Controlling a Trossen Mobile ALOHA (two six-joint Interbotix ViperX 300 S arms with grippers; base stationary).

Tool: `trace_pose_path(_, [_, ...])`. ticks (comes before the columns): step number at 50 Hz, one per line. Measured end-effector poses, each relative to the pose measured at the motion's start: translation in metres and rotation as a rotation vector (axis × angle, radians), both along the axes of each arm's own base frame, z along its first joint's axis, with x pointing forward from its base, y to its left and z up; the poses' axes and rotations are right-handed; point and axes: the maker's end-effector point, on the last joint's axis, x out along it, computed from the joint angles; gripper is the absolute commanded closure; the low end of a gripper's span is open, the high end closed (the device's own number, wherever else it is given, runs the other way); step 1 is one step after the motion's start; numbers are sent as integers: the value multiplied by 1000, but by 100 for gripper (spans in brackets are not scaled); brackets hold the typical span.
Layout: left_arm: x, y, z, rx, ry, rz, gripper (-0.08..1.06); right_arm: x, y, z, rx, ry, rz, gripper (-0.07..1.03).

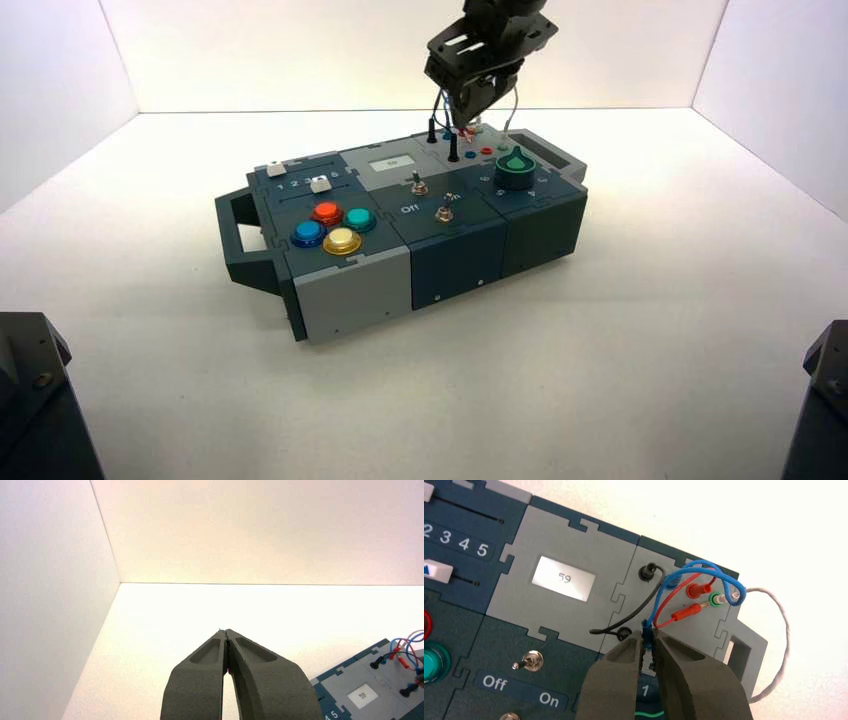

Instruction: Insert the blue wire.

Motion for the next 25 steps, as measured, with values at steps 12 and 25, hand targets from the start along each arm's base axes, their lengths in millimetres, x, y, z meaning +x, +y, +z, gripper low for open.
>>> trace_pose_path(12, [0,0,0,-1,0,1,101,-1,-2,-4,7,-8,-1,98])
trace_pose_path(25, [0,0,0,-1,0,1,101,-1,-11,-11,10,-9,-17,98])
